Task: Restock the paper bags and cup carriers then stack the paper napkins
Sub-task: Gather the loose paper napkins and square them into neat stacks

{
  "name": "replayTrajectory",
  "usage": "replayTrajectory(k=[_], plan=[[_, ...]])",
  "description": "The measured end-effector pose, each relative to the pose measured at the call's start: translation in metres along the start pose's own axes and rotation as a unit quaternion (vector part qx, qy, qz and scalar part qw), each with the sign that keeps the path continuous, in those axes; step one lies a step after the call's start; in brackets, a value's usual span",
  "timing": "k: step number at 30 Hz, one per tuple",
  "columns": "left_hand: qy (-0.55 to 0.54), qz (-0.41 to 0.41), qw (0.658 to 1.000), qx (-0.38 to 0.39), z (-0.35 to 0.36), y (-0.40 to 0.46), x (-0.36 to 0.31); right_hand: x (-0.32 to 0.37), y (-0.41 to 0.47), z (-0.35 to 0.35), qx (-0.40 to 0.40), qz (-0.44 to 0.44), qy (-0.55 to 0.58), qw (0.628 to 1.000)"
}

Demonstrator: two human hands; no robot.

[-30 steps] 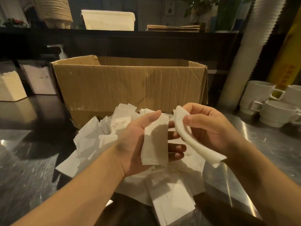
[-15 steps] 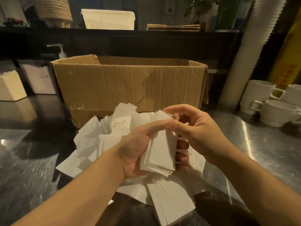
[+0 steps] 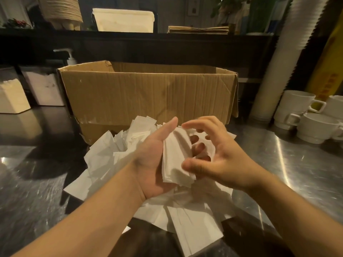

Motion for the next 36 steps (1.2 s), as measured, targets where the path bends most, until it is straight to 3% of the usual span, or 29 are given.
replayTrajectory(k=[3,7,14,17,21,24,29,36], plan=[[-0.023,0.030,0.999,-0.036,-0.004,0.001,-0.004,0.005,-0.003,0.006,0.040,-0.035,-0.048,0.997],[-0.017,0.050,0.998,-0.047,-0.003,-0.003,-0.006,0.005,-0.001,0.013,0.025,-0.057,-0.111,0.992],[-0.010,0.048,0.997,-0.053,-0.004,-0.003,-0.007,0.004,-0.002,0.009,0.021,-0.069,-0.096,0.993],[-0.022,0.040,0.998,-0.045,-0.003,-0.002,-0.007,0.001,0.001,0.003,-0.021,-0.056,-0.047,0.997],[-0.011,0.063,0.996,-0.059,-0.004,-0.001,-0.009,-0.009,0.002,-0.011,-0.145,-0.018,-0.023,0.989],[-0.010,0.076,0.994,-0.082,-0.007,-0.002,-0.013,-0.020,0.003,-0.023,-0.192,0.053,-0.003,0.980],[-0.001,0.081,0.992,-0.094,-0.007,-0.003,-0.013,-0.039,0.006,-0.022,-0.102,0.158,-0.159,0.969],[-0.020,0.093,0.991,-0.096,-0.003,-0.005,-0.013,-0.015,-0.001,-0.001,0.163,0.118,-0.130,0.971]])
Point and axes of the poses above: each hand's wrist, its own y-axis towards the middle knuckle, its own z-axis out of the palm, x = y × z, the point moved 5 cm from there along y, towards the middle knuckle, and after that the axes turned 3 degrees about -y, right-handed, at the moved point
